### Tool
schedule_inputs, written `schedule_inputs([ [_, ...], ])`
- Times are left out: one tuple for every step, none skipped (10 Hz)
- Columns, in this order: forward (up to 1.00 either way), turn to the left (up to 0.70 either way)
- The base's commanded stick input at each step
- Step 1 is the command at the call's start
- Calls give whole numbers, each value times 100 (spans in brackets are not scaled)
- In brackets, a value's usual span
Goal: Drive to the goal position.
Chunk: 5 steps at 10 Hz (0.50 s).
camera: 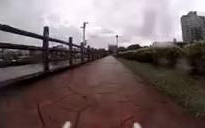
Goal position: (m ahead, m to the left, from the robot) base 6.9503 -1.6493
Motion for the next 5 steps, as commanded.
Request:
schedule_inputs([
  [50,0],
  [50,0],
  [50,0],
  [50,0],
  [50,0],
])
